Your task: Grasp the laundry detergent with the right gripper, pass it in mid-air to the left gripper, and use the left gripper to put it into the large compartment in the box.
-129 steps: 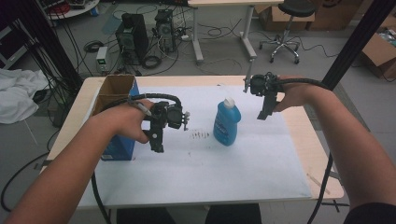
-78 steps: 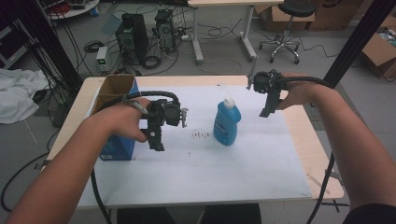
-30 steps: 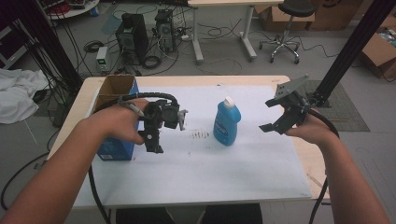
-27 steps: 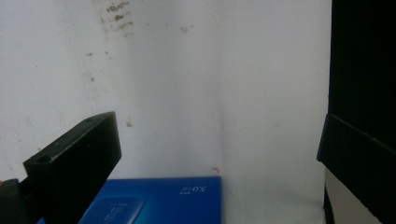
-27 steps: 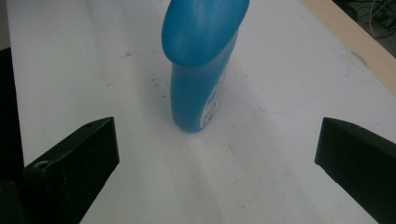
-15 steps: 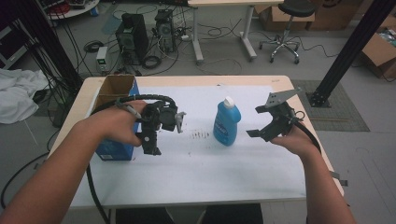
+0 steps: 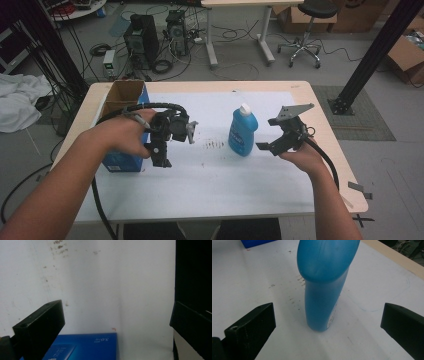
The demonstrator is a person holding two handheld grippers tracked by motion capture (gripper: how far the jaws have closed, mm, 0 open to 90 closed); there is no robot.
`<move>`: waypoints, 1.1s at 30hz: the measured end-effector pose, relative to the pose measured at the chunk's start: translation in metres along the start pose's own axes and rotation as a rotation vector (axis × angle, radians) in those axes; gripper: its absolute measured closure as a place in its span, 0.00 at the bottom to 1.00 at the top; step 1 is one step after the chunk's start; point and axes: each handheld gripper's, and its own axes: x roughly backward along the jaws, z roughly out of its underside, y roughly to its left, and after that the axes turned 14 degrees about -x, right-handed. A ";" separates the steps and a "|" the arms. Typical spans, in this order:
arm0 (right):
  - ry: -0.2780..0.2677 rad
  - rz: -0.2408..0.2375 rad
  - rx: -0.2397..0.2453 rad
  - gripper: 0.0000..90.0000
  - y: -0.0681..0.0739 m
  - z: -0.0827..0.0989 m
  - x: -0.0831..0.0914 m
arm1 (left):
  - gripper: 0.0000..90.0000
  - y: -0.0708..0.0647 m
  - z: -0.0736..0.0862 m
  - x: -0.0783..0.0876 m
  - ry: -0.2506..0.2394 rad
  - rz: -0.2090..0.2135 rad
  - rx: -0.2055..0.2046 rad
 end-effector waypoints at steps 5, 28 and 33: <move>-0.027 0.004 -0.023 0.00 0.001 0.005 -0.010 | 0.00 0.000 -0.001 0.000 0.002 -0.001 0.000; -0.194 0.070 -0.142 0.00 0.008 0.020 -0.056 | 0.00 -0.002 0.000 -0.001 -0.003 0.001 0.003; -0.211 0.067 -0.152 0.00 0.010 0.022 -0.064 | 0.00 -0.002 0.002 -0.001 -0.001 0.001 0.010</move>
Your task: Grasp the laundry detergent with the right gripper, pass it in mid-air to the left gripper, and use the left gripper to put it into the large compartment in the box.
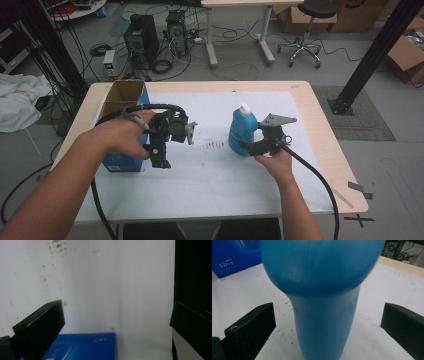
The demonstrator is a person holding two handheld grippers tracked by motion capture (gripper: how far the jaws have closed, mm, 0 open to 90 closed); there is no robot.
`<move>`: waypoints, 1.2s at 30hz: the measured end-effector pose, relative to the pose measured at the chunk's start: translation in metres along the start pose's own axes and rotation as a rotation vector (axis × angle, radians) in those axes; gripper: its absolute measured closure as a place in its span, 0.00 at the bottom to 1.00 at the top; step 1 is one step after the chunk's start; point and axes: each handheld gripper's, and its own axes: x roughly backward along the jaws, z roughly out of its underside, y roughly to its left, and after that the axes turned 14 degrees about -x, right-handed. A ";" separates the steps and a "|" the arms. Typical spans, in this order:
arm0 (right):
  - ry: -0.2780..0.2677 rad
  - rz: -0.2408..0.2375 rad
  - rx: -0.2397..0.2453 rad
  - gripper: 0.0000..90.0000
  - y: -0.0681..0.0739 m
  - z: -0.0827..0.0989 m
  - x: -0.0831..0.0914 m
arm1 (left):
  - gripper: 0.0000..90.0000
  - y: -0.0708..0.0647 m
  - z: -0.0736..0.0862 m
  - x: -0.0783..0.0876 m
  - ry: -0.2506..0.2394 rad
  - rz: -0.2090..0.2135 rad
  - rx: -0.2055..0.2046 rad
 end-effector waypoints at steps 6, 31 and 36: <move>-0.037 0.003 -0.021 0.00 0.000 0.002 -0.006 | 0.00 0.000 0.002 -0.001 0.002 0.003 0.003; -0.113 0.004 -0.043 0.01 0.000 0.005 -0.018 | 0.00 0.002 0.002 -0.004 0.010 0.009 0.011; -0.120 0.018 -0.037 0.05 0.001 0.006 -0.019 | 0.00 0.002 0.003 -0.005 0.009 0.008 0.015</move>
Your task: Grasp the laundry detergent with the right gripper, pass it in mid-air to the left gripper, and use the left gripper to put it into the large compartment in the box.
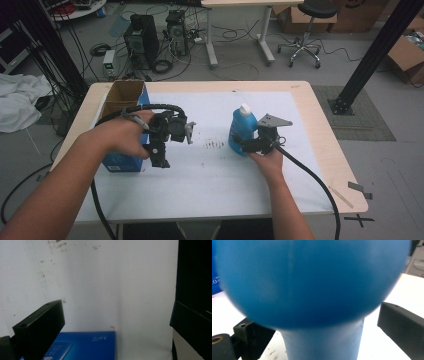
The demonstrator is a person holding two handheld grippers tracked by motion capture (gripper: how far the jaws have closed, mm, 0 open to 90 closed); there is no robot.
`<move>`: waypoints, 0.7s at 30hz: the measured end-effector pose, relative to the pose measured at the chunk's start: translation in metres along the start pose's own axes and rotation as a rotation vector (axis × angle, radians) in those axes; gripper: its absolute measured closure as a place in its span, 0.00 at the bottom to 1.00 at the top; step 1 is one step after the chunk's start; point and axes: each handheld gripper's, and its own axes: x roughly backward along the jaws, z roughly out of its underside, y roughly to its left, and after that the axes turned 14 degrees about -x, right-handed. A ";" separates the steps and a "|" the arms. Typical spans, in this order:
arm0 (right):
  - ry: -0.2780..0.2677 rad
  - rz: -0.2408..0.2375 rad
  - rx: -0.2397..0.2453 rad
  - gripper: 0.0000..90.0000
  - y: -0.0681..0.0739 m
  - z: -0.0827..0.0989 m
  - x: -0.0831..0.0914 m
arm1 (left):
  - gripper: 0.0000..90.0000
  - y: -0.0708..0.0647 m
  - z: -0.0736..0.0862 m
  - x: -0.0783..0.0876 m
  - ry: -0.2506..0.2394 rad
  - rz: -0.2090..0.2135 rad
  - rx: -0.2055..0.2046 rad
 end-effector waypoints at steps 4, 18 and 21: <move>0.000 0.004 -0.001 0.07 0.000 0.001 -0.001 | 0.00 0.000 0.001 0.000 0.003 0.002 0.001; -0.005 -0.021 0.015 0.16 0.001 0.001 -0.002 | 0.00 0.000 0.001 -0.001 0.006 0.001 0.005; -0.008 -0.022 0.020 0.18 0.001 0.001 -0.002 | 0.00 0.000 0.001 0.000 0.008 0.002 0.004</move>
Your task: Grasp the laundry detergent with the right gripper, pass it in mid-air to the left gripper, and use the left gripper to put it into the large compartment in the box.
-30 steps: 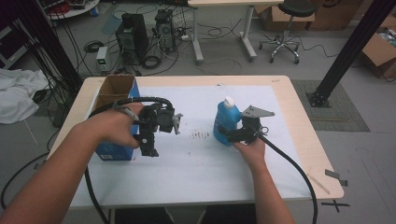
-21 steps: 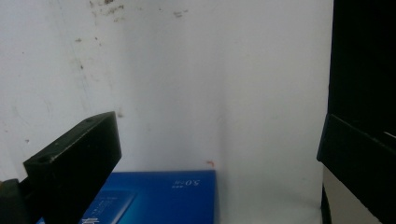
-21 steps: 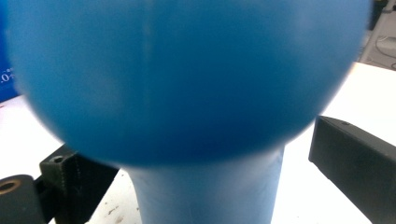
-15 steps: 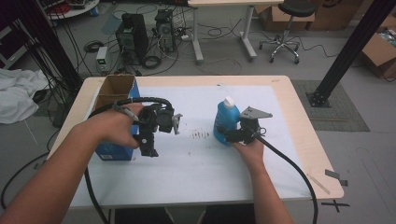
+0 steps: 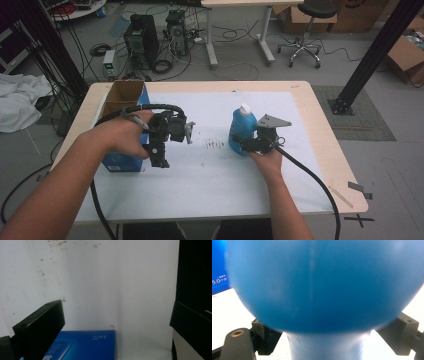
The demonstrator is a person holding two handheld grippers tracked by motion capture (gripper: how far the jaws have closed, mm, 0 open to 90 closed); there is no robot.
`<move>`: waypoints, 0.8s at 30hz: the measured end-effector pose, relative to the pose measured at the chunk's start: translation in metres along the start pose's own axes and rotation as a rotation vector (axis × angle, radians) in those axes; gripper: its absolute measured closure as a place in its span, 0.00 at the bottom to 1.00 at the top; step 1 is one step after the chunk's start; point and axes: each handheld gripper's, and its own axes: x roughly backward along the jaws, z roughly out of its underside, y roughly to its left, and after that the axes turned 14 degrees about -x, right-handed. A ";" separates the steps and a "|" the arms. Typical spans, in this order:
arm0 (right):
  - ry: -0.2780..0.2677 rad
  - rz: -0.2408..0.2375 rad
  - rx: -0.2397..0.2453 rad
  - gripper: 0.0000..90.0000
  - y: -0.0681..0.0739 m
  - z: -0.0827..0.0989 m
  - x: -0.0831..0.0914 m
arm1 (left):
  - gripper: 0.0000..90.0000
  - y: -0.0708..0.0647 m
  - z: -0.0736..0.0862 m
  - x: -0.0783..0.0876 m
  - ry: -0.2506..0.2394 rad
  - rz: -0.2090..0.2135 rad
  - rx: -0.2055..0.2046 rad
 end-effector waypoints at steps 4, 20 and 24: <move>-0.003 -0.002 0.006 0.21 0.000 -0.001 0.000 | 0.00 0.000 0.000 0.000 0.001 0.001 0.003; 0.007 0.003 0.038 0.29 0.001 0.001 -0.001 | 0.00 0.002 -0.002 -0.001 0.010 0.003 -0.001; 0.008 0.011 0.046 0.32 0.001 0.001 -0.001 | 0.00 0.001 -0.002 -0.001 0.010 0.002 -0.001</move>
